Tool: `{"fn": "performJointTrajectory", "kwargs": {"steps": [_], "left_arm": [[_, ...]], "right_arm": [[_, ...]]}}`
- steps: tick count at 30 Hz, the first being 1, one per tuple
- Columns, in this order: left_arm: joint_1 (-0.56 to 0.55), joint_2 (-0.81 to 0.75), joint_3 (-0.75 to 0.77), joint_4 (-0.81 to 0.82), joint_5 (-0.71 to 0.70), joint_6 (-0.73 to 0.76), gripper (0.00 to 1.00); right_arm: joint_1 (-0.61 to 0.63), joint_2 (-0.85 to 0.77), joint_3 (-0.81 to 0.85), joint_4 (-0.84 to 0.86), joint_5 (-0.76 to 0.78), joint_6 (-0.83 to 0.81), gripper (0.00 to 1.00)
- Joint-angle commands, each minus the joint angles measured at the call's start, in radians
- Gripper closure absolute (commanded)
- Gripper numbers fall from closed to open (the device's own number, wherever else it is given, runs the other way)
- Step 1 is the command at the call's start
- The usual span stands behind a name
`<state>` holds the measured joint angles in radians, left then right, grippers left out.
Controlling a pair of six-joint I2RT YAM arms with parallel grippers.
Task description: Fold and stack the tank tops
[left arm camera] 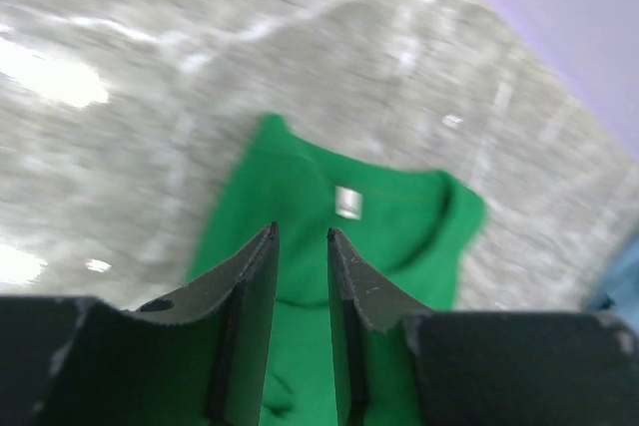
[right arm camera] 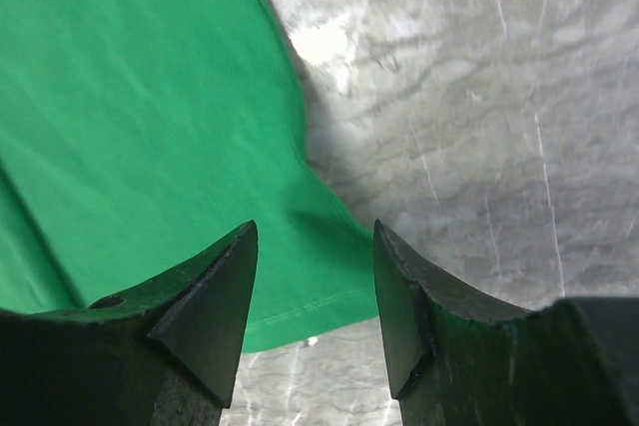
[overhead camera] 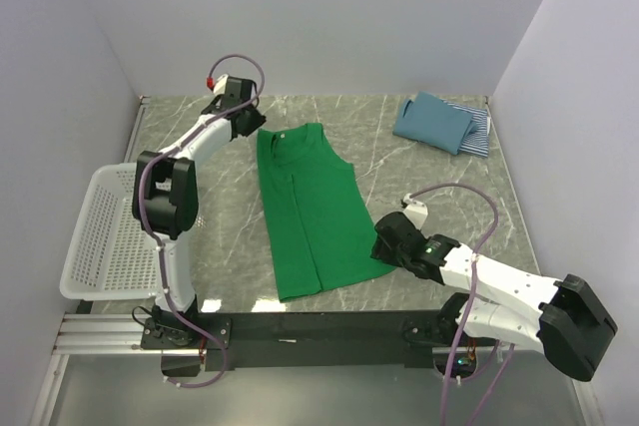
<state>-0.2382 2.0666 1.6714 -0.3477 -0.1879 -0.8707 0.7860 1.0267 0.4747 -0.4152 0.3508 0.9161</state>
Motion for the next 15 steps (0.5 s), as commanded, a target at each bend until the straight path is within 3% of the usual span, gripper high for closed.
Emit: {"fn": "performJointTrajectory", "kwargs": {"steps": [1,9,15], "left_arm": [[-0.033,-0.008,-0.035,0.061,0.033,-0.027,0.68],[-0.029,0.096,-0.035,0.125,0.088,-0.034,0.7],[0.003,0.193,0.065,0.063,0.056,-0.033,0.71]], "right_arm": [[-0.013,0.009,-0.024,0.044,-0.022,0.027,0.43],[-0.011,0.013,-0.061,0.024,-0.022,0.101,0.42],[-0.01,0.006,-0.097,0.061,-0.079,0.119,0.43]]}}
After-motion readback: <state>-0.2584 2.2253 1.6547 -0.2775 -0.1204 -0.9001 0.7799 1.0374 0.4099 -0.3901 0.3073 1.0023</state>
